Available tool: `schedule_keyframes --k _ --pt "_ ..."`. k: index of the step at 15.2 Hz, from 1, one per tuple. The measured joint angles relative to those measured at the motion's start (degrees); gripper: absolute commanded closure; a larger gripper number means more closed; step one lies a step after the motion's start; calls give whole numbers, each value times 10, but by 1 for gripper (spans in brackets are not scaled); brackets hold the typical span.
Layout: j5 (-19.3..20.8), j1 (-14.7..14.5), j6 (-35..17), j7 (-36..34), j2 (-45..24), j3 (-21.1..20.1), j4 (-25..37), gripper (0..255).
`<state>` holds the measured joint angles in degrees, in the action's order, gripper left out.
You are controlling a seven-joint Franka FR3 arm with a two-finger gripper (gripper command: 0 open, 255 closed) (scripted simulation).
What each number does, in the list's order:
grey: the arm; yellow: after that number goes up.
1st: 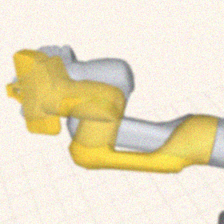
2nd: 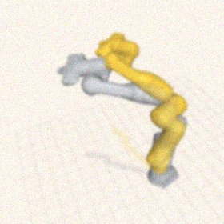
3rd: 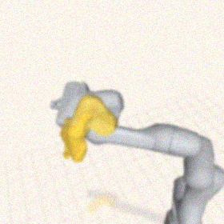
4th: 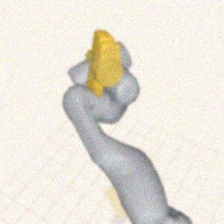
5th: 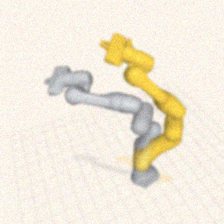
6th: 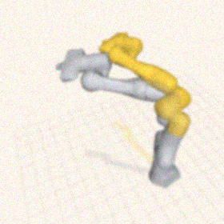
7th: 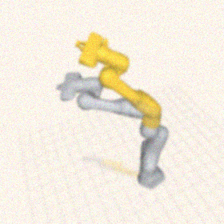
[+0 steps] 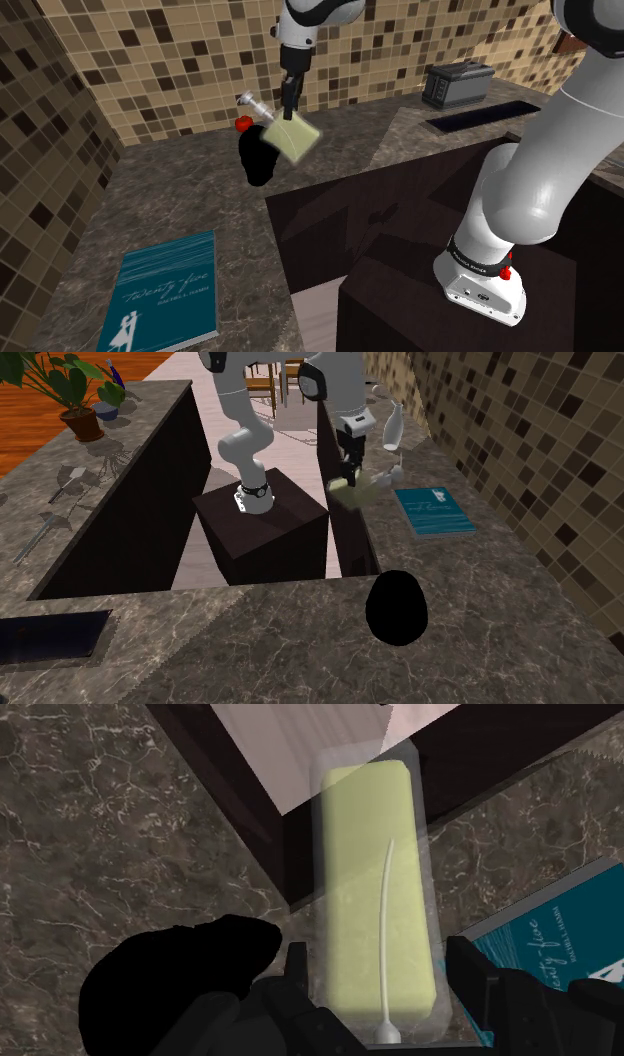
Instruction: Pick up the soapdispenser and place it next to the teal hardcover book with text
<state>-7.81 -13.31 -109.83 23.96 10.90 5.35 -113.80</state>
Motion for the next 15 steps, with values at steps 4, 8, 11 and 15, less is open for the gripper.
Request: schedule_keyframes --k 4,8,11,15 --pt "0 -24 -24 -56 3 -36 -19 255" --pt "0 -45 -51 -107 0 -69 -37 255" --pt "1 -61 -63 -147 -4 -93 -40 255" --pt "6 -83 -84 -203 -24 -127 -35 255"
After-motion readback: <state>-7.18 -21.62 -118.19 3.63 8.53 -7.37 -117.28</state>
